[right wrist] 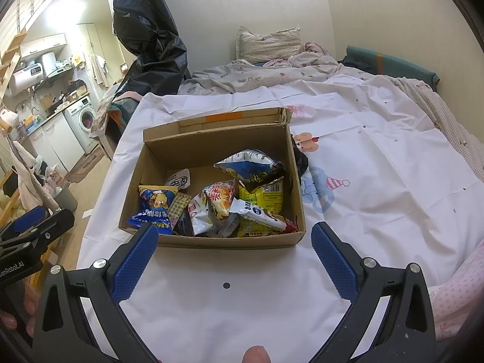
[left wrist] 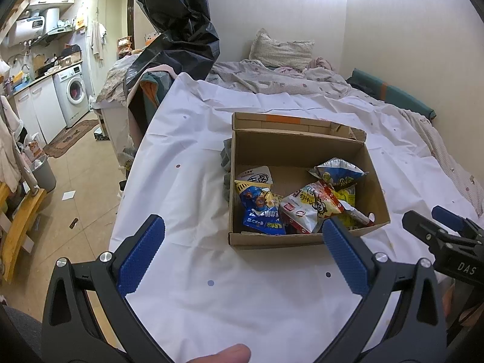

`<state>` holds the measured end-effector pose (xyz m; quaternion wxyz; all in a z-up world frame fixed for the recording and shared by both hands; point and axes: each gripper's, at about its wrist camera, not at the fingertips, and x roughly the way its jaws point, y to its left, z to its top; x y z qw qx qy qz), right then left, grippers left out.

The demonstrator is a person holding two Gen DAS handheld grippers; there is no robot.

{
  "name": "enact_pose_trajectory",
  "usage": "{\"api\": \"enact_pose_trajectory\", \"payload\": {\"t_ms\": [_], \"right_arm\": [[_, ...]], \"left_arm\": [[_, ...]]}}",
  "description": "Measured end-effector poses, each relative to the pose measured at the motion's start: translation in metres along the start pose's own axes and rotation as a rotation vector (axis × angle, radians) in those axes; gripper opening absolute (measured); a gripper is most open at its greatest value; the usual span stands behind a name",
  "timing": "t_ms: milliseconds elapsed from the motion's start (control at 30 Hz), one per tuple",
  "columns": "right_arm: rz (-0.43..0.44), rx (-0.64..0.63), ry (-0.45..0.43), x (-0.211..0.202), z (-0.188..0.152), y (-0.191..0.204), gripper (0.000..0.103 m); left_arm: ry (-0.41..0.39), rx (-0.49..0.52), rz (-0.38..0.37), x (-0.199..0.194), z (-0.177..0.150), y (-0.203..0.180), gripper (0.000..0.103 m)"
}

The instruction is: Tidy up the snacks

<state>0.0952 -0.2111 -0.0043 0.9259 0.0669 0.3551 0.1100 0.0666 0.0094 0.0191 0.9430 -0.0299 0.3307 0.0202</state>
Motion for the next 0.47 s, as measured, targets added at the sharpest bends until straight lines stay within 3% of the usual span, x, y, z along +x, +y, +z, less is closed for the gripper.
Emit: {"api": "enact_pose_trajectory", "payload": {"t_ms": [467], "right_arm": [[0.000, -0.001, 0.000, 0.0000, 0.0000, 0.0008, 0.103]], "left_arm": [[0.004, 0.002, -0.016, 0.0017, -0.0022, -0.0009, 0.103]]}}
